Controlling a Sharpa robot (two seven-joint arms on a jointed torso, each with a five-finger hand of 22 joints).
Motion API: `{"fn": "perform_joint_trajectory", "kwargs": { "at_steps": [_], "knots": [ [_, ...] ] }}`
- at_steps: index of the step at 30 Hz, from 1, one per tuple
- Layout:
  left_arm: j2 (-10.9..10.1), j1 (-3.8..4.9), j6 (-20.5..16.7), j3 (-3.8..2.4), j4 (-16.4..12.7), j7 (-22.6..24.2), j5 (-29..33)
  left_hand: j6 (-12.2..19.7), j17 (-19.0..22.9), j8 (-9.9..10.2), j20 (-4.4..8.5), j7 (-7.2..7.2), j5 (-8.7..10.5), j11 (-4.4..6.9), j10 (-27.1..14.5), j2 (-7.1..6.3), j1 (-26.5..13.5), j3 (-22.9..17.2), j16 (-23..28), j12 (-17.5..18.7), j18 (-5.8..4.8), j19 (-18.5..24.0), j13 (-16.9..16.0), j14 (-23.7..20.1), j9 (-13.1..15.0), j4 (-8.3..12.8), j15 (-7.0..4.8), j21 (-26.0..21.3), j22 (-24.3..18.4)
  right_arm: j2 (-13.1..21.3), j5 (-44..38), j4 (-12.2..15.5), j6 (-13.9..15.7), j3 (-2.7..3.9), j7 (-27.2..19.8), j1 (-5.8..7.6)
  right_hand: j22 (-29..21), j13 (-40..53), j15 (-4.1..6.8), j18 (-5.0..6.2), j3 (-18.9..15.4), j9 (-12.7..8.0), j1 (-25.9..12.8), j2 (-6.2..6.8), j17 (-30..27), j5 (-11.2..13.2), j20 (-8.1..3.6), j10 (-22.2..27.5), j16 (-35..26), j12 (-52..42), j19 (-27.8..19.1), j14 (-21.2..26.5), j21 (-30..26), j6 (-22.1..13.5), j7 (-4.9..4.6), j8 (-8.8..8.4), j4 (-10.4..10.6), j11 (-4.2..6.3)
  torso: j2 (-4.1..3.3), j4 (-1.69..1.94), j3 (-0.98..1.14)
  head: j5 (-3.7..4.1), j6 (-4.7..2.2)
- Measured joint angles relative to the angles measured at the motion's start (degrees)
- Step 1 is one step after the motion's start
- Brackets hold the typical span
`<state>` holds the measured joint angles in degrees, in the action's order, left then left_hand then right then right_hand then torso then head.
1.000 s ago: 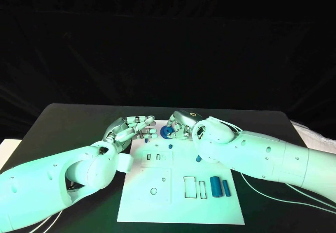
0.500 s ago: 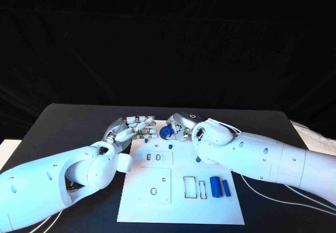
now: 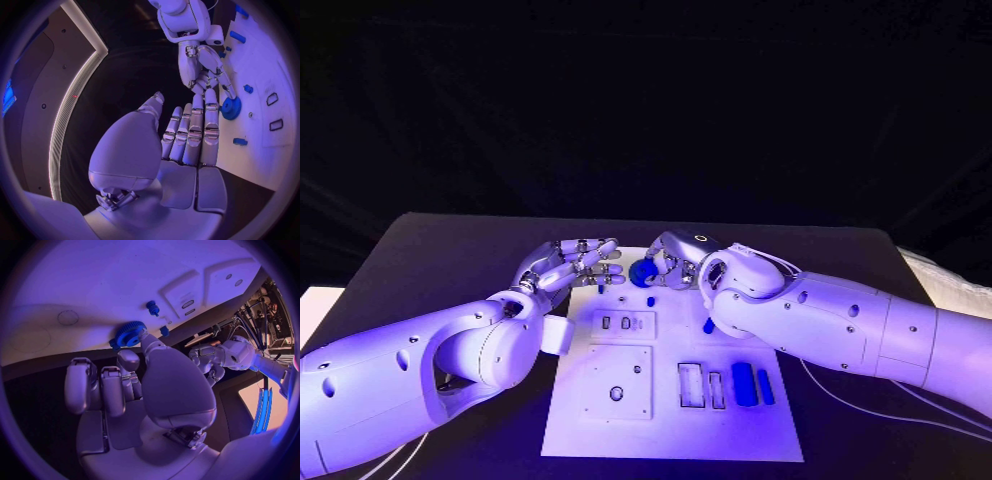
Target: Assemble the parts on the task board
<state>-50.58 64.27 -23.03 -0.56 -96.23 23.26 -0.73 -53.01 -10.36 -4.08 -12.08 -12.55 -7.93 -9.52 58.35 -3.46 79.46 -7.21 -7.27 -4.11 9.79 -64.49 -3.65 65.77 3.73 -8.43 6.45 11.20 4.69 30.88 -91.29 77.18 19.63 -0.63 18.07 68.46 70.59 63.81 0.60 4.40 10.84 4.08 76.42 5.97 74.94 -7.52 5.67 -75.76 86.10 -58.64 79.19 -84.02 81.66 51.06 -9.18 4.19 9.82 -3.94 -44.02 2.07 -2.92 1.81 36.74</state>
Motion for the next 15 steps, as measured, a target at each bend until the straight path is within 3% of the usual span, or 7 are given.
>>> {"fn": "perform_joint_trajectory", "kwargs": {
  "at_steps": [9, 15],
  "knots": [
    [-0.1, 0.0, 0.0, 0.0, 0.0, 0.0, 0.0, 0.0, -0.1, 0.0, 0.0, 0.0, 0.0, 0.0, 0.0, 0.0, 0.0, -0.2, 0.0, 0.0, 0.0, 0.0, 0.0, 0.0, 0.0, 0.2, 0.0, 0.0, -0.1, 0.9, 3.5, 1.2, 0.0, 0.01, -1.7, 0.0, 1.1, 3.0, 0.0, -0.01, -1.2, 0.0, -1.0, -1.58, 0.0, -1.5, -0.23, -1.6, 0.0, -3.4, 0.2, 0.0, 0.3, 2.1, 0.49, 0.44, 1.8, 0.21, -0.01, -0.04, 0.01, -0.09, 0.1],
    [0.1, 0.0, 0.0, 0.0, 0.1, -0.1, 0.0, 0.0, -0.1, 0.0, 0.0, 0.0, 0.0, 0.0, 0.0, 0.0, 0.0, -0.2, 0.0, 0.0, 0.0, 0.0, 0.0, 0.0, 0.0, 0.2, 0.0, 0.0, -0.1, 0.2, 5.4, 0.8, -0.8, 0.02, -2.2, 0.03, 1.1, 3.0, 0.0, 0.0, -1.3, -0.1, -1.3, -1.35, 0.0, -1.5, -0.23, -1.6, 0.0, -3.4, 0.2, 0.0, 0.3, 2.1, 0.49, 0.44, 2.0, 0.21, -0.01, 0.03, 0.0, -0.04, 0.14]
  ]
}}
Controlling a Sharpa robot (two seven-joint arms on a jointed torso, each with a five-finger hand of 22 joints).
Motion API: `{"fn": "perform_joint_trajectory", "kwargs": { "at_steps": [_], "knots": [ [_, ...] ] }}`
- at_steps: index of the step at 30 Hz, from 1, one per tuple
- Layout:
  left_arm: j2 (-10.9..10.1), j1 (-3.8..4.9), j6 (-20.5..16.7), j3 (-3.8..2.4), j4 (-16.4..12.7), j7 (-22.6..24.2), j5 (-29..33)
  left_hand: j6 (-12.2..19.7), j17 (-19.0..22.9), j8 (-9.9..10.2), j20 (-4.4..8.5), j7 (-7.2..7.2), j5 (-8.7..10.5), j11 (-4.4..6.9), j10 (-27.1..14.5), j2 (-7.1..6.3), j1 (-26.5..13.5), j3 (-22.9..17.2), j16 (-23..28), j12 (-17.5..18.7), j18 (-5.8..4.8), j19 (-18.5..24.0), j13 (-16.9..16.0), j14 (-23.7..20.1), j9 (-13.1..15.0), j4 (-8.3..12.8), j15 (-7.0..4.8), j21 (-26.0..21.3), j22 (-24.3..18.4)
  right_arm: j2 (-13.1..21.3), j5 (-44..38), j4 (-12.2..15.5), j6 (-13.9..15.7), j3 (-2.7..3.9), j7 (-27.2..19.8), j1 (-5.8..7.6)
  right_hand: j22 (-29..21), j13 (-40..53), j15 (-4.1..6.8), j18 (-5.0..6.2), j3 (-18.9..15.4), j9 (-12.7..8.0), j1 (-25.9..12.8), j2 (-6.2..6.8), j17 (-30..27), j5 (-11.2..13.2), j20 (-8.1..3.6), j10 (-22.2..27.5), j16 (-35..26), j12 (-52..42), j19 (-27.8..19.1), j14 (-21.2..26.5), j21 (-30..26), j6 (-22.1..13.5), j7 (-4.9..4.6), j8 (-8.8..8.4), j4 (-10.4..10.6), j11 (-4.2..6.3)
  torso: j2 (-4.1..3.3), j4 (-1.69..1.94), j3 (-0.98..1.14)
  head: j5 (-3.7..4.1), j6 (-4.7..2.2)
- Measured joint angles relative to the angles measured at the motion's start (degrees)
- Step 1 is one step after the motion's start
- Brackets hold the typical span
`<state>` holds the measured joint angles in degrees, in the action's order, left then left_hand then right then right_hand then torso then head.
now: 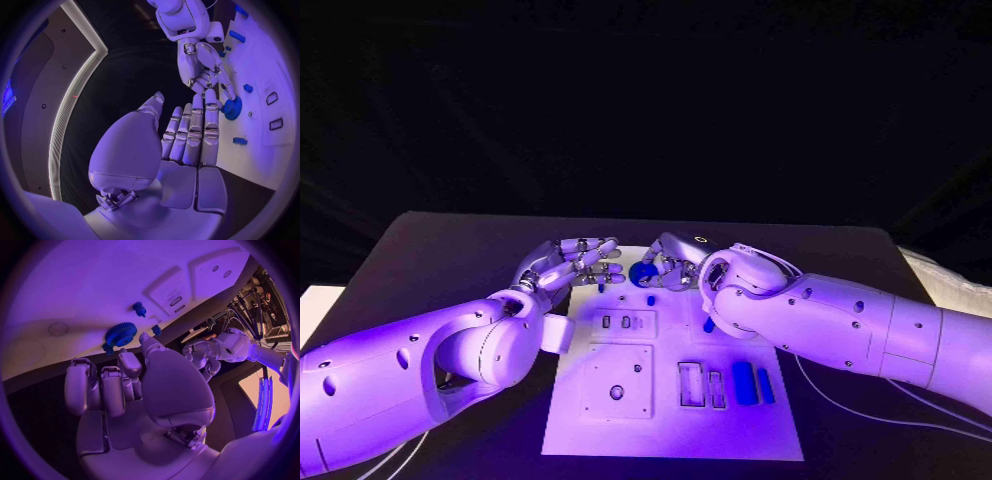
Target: Assemble the parts on the task board
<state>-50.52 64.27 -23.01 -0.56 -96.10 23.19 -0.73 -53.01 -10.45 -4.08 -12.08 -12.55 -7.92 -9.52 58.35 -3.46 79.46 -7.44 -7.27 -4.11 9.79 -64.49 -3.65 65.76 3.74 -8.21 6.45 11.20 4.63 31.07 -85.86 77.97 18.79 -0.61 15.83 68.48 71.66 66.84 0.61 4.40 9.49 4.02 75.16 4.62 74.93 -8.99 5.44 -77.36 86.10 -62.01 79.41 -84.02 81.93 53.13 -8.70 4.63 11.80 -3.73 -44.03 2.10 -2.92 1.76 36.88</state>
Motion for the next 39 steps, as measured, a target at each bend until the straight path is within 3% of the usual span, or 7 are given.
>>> {"fn": "perform_joint_trajectory", "kwargs": {
  "at_steps": [13, 22, 30, 36, 39],
  "knots": [
    [0.4, 0.0, 0.0, 0.0, 0.4, 0.0, 0.0, 0.0, 0.0, 0.0, 0.0, 0.0, 0.0, 0.0, 0.0, 0.0, 0.0, 0.0, 0.0, 0.0, 0.0, 0.0, 0.0, 0.0, 0.0, 0.0, 0.0, 0.0, 0.0, -1.8, 1.6, -3.1, -1.5, 0.22, -0.2, 0.26, 0.0, 0.0, 0.0, 0.0, -0.2, 0.1, -0.1, 0.14, 0.0, 0.0, 0.0, 0.0, 0.0, 0.0, 0.0, 0.0, 0.0, 0.2, 0.22, -0.23, 0.2, 0.0, 0.0, 0.01, -0.03, 0.04, 0.13],
    [0.5, 0.0, 0.1, 0.01, 0.4, -0.1, 0.0, 0.0, 0.0, 0.0, 0.0, 0.0, 0.0, 0.0, 0.0, 0.0, 0.0, 0.0, 0.0, 0.0, 0.0, 0.0, 0.0, 0.0, 0.0, 0.0, 0.0, 0.0, 0.0, -1.5, 1.4, -2.9, -0.3, 0.05, -0.7, 0.13, 0.0, 0.0, 0.0, 0.0, -0.3, -0.6, 0.1, -0.05, 0.0, -2.4, 0.0, 0.0, 0.0, 0.0, 0.0, 0.0, 0.0, -0.2, -0.23, -0.94, 0.0, 0.0, 0.0, -0.03, 0.01, -0.03, 0.02],
    [0.3, -0.01, 0.1, 0.02, 0.7, -0.1, 0.0, 0.0, 0.0, 0.0, 0.0, 0.0, 0.0, 0.0, 0.0, 0.0, 0.0, 0.0, 0.0, 0.0, 0.0, 0.0, 0.0, 0.0, 0.0, 0.0, 0.0, 0.0, 0.0, 3.4, 2.5, 1.3, 5.4, 0.18, -4.1, -0.03, 0.1, 0.6, 0.01, 0.0, -0.2, -0.2, 1.2, 0.0, 0.0, -2.7, 0.0, 0.0, 0.2, -0.5, 0.0, 0.0, 0.0, -0.3, -0.27, -1.24, -0.6, -0.01, 0.05, -0.18, 0.07, -0.08, -0.1],
    [0.0, -0.01, 0.1, 0.01, 0.8, -0.2, 0.0, 0.0, -0.1, 0.0, 0.0, 0.0, 0.0, 0.0, 0.0, 0.0, 0.0, 0.2, 0.0, 0.0, -0.01, 0.0, 0.0, 0.0, 0.0, 0.2, 0.0, -0.3, 0.0, 11.2, 6.4, 6.6, 7.5, 0.6, -10.9, 0.74, 0.1, 0.8, 0.01, 0.0, -0.1, -0.2, 2.3, 0.16, 0.0, -2.8, 0.21, 0.0, 0.2, -0.7, 0.2, 0.0, 0.0, -0.1, -0.09, -0.97, -1.5, -0.01, 0.16, -0.4, 0.12, 0.15, -0.16],
    [-0.2, -0.01, 0.1, 0.01, 0.8, -0.2, 0.0, 0.0, -0.1, 0.0, 0.0, 0.0, 0.0, 0.0, 0.0, 0.0, 0.0, 0.2, 0.0, 0.0, 0.0, 0.0, 0.0, 0.0, 0.0, 0.2, 0.0, -0.3, 0.0, 15.6, 8.8, 7.9, 7.6, 0.71, -14.6, 1.2, 0.1, 0.8, 0.01, 0.0, -0.1, -0.2, 3.2, 0.53, 0.0, -3.1, 0.21, 0.0, 0.2, -0.7, 0.2, 0.0, 0.0, 0.1, -0.29, -0.89, -2.2, -0.01, 0.24, -0.63, 0.15, 0.18, -0.15]
  ]
}}
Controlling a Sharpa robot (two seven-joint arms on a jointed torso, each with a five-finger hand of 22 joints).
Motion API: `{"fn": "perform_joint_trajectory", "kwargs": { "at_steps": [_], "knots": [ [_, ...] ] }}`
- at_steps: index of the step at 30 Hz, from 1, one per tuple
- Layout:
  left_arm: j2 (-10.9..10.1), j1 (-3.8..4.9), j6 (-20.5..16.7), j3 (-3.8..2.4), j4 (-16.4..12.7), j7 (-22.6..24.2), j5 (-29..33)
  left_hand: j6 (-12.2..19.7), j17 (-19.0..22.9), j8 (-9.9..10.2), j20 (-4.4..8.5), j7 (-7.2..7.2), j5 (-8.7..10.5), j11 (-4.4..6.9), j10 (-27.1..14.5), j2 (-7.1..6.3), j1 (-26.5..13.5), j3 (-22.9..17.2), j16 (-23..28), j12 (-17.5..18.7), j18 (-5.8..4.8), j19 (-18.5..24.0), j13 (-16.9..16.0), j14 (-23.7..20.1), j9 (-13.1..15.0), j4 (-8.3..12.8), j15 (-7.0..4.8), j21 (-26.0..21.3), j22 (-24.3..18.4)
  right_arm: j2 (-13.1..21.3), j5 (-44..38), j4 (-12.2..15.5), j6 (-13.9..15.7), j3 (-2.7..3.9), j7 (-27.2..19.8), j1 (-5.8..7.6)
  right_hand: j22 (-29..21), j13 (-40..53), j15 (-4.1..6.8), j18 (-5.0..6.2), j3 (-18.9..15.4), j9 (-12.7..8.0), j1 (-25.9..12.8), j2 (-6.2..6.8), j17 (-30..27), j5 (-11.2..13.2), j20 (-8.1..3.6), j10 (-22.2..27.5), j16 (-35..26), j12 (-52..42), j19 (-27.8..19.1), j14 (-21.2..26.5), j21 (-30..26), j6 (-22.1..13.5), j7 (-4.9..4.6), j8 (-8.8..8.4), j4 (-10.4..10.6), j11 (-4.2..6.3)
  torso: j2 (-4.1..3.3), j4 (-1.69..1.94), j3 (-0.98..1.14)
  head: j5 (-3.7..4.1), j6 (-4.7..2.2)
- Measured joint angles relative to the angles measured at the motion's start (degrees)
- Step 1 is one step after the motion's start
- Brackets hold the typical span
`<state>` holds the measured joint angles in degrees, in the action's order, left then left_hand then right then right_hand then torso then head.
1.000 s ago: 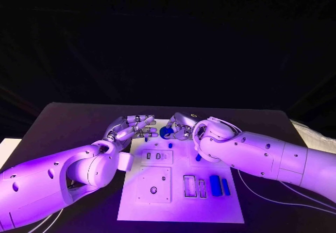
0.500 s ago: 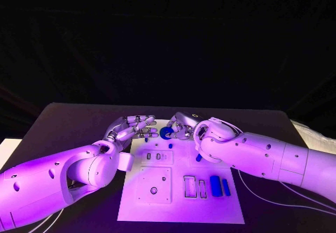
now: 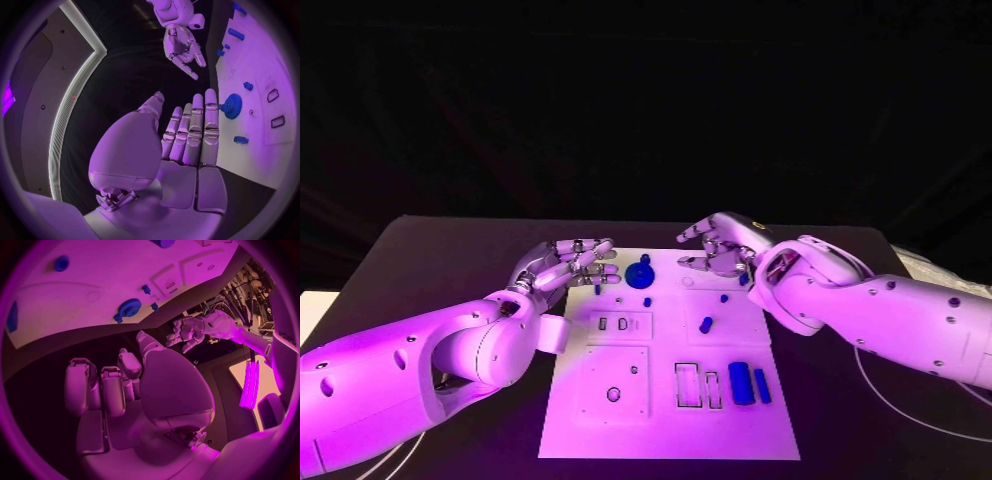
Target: Assemble the parts on the task board
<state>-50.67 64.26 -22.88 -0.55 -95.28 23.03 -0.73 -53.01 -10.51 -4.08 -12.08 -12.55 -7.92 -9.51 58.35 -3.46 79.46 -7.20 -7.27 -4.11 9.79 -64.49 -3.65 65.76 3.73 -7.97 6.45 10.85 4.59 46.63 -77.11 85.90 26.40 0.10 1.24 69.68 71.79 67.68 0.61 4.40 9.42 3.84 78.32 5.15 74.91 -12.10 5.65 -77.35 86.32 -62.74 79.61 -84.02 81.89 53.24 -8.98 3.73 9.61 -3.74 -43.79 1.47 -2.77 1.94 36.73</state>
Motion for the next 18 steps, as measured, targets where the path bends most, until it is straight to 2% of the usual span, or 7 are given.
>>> {"fn": "perform_joint_trajectory", "kwargs": {
  "at_steps": [4, 10, 14, 18],
  "knots": [
    [0.0, 0.0, 0.0, 0.01, 0.0, 0.0, 0.0, 0.0, 0.0, 0.0, 0.0, 0.0, 0.0, 0.0, 0.0, 0.0, 0.0, 0.0, 0.0, 0.0, 0.0, 0.0, 0.0, 0.0, 0.0, 0.0, 0.0, 0.0, 0.0, 4.3, 2.5, 0.3, -0.4, 0.02, -3.6, 0.2, 0.0, -0.2, 0.0, 0.0, 0.0, 0.0, 0.3, 0.3, 0.0, -0.3, 0.0, 0.0, 0.0, 0.0, 0.0, 0.0, 0.0, 0.2, 0.19, 0.0, -0.5, 0.0, 0.11, -0.46, 0.07, 0.02, 0.03],
    [0.0, -0.02, 0.1, 0.04, 0.2, 0.0, 0.0, 0.0, 0.0, 0.0, 0.0, 0.0, 0.0, 0.0, 0.0, 0.0, 0.0, 0.0, 0.0, 0.0, 0.0, 0.0, 0.0, 0.0, 0.0, 0.0, 0.0, 0.0, 0.0, 8.6, 4.5, -0.5, -1.5, -0.28, -7.2, -0.19, 0.0, -0.4, 0.0, 0.0, -0.1, 0.0, 1.2, 0.62, 0.0, -0.3, 0.0, 0.0, 0.0, 0.4, 0.0, 0.0, 0.0, 0.6, 0.18, 0.0, -1.3, 0.0, 0.18, -0.97, 0.21, 0.13, 0.09],
    [0.1, -0.03, 0.2, 0.05, 0.3, 0.0, 0.0, 0.0, 0.0, 0.0, 0.0, 0.0, 0.0, 0.0, 0.0, 0.0, 0.0, 0.0, 0.0, 0.0, 0.0, 0.0, 0.0, 0.0, 0.0, 0.0, 0.0, 0.0, 0.0, 9.8, 5.3, -2.4, -2.5, -0.54, -8.8, -0.96, 0.0, -0.6, 0.0, 0.0, -0.2, 0.0, 1.3, 0.7, 0.0, -0.3, 0.0, 0.2, 0.0, 0.6, 0.0, 0.0, 0.0, 0.6, 0.18, 0.0, -1.4, 0.2, 0.22, -1.27, 0.38, 0.44, 0.08],
    [0.1, -0.03, 0.3, 0.06, 0.4, 0.0, 0.0, 0.0, 0.0, 0.0, 0.0, 0.0, 0.0, 0.0, 0.0, 0.0, 0.0, 0.0, 0.0, 0.0, 0.0, 0.0, 0.0, 0.0, 0.0, 0.0, 0.0, 0.0, 0.0, 9.6, 5.7, -4.6, -3.4, -0.62, -9.8, -1.69, -0.1, -0.6, 0.0, 0.0, -0.2, 0.0, 1.5, 0.97, 0.0, -0.3, 0.0, 0.2, 0.0, 0.7, 0.0, 0.0, 0.0, 0.6, 0.19, 0.0, -1.7, 0.2, 0.23, -1.37, 0.51, 0.81, 0.08]
  ]
}}
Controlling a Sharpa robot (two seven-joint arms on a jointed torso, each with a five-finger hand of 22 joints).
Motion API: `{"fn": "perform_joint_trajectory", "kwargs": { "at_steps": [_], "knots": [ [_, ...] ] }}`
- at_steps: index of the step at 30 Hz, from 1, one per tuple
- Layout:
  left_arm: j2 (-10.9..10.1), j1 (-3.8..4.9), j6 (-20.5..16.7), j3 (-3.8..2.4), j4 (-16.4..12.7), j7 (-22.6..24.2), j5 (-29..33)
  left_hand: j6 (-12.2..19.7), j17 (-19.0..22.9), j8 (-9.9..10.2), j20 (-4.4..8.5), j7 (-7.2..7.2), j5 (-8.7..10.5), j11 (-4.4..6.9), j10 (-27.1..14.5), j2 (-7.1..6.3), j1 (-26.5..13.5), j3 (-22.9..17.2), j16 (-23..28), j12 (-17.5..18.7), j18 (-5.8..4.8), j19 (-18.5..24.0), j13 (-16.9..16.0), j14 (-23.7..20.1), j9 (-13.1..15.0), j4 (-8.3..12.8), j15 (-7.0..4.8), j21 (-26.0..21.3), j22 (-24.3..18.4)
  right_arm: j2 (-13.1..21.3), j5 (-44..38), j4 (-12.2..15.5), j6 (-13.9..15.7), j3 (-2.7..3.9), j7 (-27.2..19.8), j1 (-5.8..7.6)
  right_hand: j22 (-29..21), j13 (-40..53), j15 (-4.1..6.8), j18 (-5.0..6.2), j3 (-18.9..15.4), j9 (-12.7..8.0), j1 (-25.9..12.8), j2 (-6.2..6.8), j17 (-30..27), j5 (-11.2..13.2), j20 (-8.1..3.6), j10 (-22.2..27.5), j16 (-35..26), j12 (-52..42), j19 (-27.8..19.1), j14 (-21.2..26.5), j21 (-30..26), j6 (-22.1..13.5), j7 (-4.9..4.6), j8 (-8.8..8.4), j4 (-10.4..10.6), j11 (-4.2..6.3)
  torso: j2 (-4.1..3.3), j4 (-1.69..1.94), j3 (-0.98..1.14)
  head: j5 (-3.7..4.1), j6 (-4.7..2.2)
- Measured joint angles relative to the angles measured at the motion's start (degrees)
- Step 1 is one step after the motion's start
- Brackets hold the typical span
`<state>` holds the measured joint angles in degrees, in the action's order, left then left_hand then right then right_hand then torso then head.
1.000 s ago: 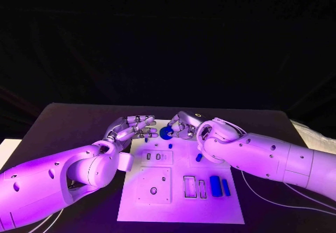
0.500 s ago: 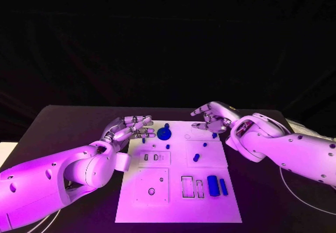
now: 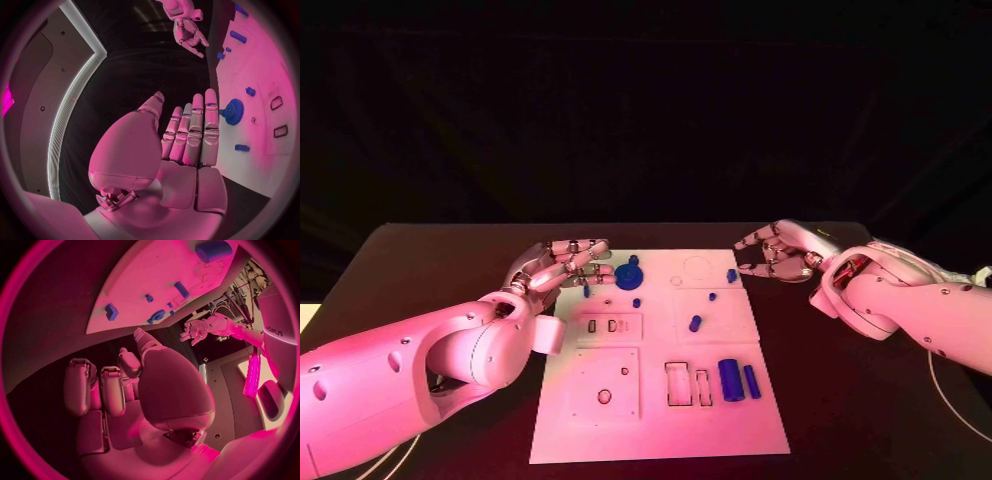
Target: Assemble the parts on the task board
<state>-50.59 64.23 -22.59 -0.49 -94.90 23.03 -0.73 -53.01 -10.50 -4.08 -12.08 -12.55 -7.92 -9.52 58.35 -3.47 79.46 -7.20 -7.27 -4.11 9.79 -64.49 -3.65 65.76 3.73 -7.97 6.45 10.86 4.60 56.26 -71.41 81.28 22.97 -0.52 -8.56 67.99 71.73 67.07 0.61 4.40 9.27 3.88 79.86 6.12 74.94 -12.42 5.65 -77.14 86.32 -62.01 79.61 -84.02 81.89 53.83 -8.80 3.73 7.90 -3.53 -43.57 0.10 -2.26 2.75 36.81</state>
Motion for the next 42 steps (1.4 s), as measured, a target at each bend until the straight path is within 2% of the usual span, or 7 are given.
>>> {"fn": "perform_joint_trajectory", "kwargs": {
  "at_steps": [6, 10, 18, 27, 31, 34, 42],
  "knots": [
    [0.1, -0.04, 0.1, 0.05, 0.2, 0.0, 0.0, 0.0, 0.0, 0.0, 0.0, 0.0, 0.0, 0.0, 0.0, 0.0, 0.0, 0.0, 0.0, 0.0, 0.0, 0.0, 0.0, 0.0, 0.0, 0.0, 0.0, 0.0, 0.0, -1.8, 0.1, -3.7, -1.0, -0.07, -0.5, -1.31, -0.4, -0.6, 0.0, 0.0, -0.2, -0.1, 0.0, 0.0, 0.0, 0.0, 0.0, 0.4, 0.0, 0.9, 0.0, 0.0, 0.0, 0.0, 0.0, 0.0, -0.2, -0.01, -0.02, 0.1, 0.0, 0.2, 0.09],
    [0.2, -0.05, 0.1, 0.07, 0.3, 0.0, 0.0, 0.0, 0.0, 0.0, 0.0, 0.0, 0.0, 0.0, 0.0, 0.0, 0.0, 0.0, 0.0, 0.0, 0.0, 0.0, 0.0, 0.0, 0.0, 0.0, 0.0, 0.0, 0.0, -3.4, 0.1, -5.6, -1.4, -0.09, -0.5, -1.95, -0.5, -0.8, 0.0, 0.0, -0.2, -0.1, 0.0, 0.0, 0.0, 0.2, 0.0, 0.4, 0.0, 1.2, 0.0, 0.0, 0.0, -0.2, -0.15, 0.0, -0.2, -0.01, -0.03, 0.12, -0.03, 0.05, 0.18],
    [0.3, -0.07, 0.2, 0.1, 0.4, 0.0, 0.0, 0.0, 0.0, 0.0, 0.0, 0.0, 0.0, 0.0, 0.0, 0.0, 0.0, 0.0, 0.0, 0.0, 0.0, 0.0, 0.0, 0.0, 0.0, 0.0, 0.0, 0.0, 0.0, -5.6, 0.0, -8.1, -1.8, -0.08, -0.3, -2.64, -0.5, -0.8, 0.0, 0.0, 0.0, -0.1, 0.3, -0.3, 0.0, 0.3, 0.0, 0.4, 0.0, 1.3, 0.0, 0.0, 0.0, -0.2, -0.2, 0.0, -0.5, -0.01, -0.04, 0.12, -0.12, -0.14, 0.41],
    [0.3, -0.08, 0.3, 0.11, 0.5, 0.0, 0.0, 0.0, 0.0, 0.0, 0.0, 0.0, 0.0, 0.0, 0.0, 0.0, 0.0, 0.0, 0.0, 0.0, 0.0, 0.0, 0.0, 0.0, 0.0, 0.0, 0.0, 0.0, 0.0, -6.9, 0.0, -9.7, -2.1, -0.08, 0.2, -2.98, -0.5, -0.5, 0.0, 0.0, 0.4, 0.0, 1.1, -1.13, 0.0, 0.4, 0.0, 0.4, 0.0, 1.3, 0.0, 0.0, 0.0, 0.0, 0.05, 0.0, -0.9, -0.01, 0.01, 0.07, -0.14, -0.23, 0.59],
    [0.3, -0.08, 0.3, 0.11, 0.5, 0.0, 0.0, 0.0, 0.0, 0.0, 0.17, 0.0, 0.0, 0.0, 0.0, 0.23, 0.2, -0.2, 0.3, 0.0, 0.0, -0.2, 0.0, 0.1, 0.0, 0.2, -0.12, 0.0, 0.0, -7.3, 0.1, -10.4, -2.2, -0.07, 0.4, -3.01, -0.4, -0.1, 0.0, 0.0, 0.9, 0.2, 1.4, -1.73, 0.0, 2.1, 0.0, 0.4, 0.0, 0.6, 0.0, 0.0, 0.0, 1.6, 0.1, 0.46, -1.3, -0.01, 0.03, 0.09, -0.15, -0.11, 0.66],
    [0.3, -0.08, 0.3, 0.11, 0.5, 0.0, 0.0, 0.0, -0.1, 0.0, 0.21, 0.0, 0.0, 0.0, 0.0, 0.3, 0.3, -0.2, 0.3, 0.0, 0.0, -0.2, 0.0, 0.2, 0.0, 0.2, -0.2, 0.0, -0.1, -7.5, 0.3, -10.7, -2.2, -0.07, 0.5, -3.02, -0.4, 0.3, 0.0, 0.0, 1.0, 0.2, 1.3, -2.29, 0.0, 2.3, 0.0, 0.2, 0.0, 0.1, 0.0, 0.0, 0.0, 2.2, 0.22, 0.89, -1.5, 0.23, 0.04, 0.1, -0.13, 0.02, 0.74],
    [0.4, -0.08, 0.3, 0.11, 0.6, 0.0, 0.0, 0.0, -0.1, 0.0, 0.21, 0.0, 0.0, 0.0, 0.0, 0.3, 0.3, -0.2, 0.3, 0.0, -0.01, -0.2, 0.0, 0.2, 0.0, 0.2, -0.2, 0.0, -0.1, -8.0, 0.4, -10.8, -2.4, -0.06, 0.5, -3.16, -0.2, 0.9, 0.0, 0.0, 1.3, 0.2, 1.3, -2.34, 0.0, 2.7, 0.0, -0.1, 0.0, -0.7, 0.0, 0.0, 0.0, 2.8, 0.51, 0.89, -1.8, 0.51, 0.04, 0.04, -0.07, -0.04, 0.79]
  ]
}}
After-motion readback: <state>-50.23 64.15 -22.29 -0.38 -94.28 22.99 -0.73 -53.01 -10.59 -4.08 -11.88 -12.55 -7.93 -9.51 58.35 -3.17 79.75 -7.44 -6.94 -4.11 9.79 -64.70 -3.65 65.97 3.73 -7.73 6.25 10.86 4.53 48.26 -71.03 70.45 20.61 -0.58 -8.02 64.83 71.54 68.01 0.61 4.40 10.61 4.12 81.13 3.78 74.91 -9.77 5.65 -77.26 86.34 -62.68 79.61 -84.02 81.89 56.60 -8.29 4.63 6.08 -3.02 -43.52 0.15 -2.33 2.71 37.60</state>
